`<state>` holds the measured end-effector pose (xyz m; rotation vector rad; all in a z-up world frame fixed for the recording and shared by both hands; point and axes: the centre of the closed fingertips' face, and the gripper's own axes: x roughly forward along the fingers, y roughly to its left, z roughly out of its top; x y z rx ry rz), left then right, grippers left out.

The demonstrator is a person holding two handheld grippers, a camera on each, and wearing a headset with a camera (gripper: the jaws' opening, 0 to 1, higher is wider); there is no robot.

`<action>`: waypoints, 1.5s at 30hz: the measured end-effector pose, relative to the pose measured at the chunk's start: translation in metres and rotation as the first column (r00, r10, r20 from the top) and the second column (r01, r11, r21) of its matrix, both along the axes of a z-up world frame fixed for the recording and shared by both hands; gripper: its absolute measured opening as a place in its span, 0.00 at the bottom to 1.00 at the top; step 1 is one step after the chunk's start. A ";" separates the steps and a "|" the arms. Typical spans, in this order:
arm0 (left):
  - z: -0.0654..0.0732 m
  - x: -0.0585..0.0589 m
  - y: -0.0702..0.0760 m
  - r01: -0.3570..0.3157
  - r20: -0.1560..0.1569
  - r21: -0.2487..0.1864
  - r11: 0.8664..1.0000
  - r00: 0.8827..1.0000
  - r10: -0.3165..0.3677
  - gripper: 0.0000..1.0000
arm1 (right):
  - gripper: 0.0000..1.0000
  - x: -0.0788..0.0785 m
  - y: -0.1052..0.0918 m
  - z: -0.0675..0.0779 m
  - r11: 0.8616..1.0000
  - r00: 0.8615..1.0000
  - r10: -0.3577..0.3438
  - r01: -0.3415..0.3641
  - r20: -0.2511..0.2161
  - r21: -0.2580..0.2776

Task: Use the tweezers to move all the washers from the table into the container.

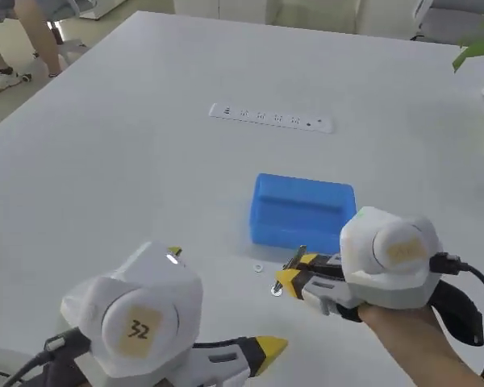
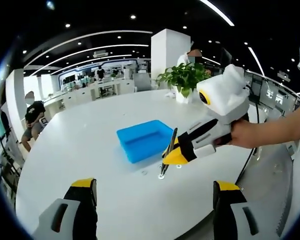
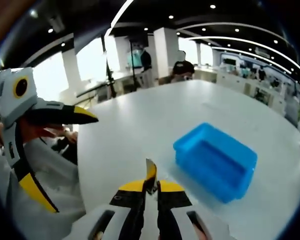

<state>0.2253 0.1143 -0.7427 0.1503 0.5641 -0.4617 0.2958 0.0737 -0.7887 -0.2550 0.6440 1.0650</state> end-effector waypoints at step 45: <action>-0.021 -0.007 0.009 -0.015 -0.072 0.064 0.998 0.997 0.019 0.99 | 0.04 0.033 0.030 -0.024 0.998 0.999 0.035 -0.037 -0.041 -0.054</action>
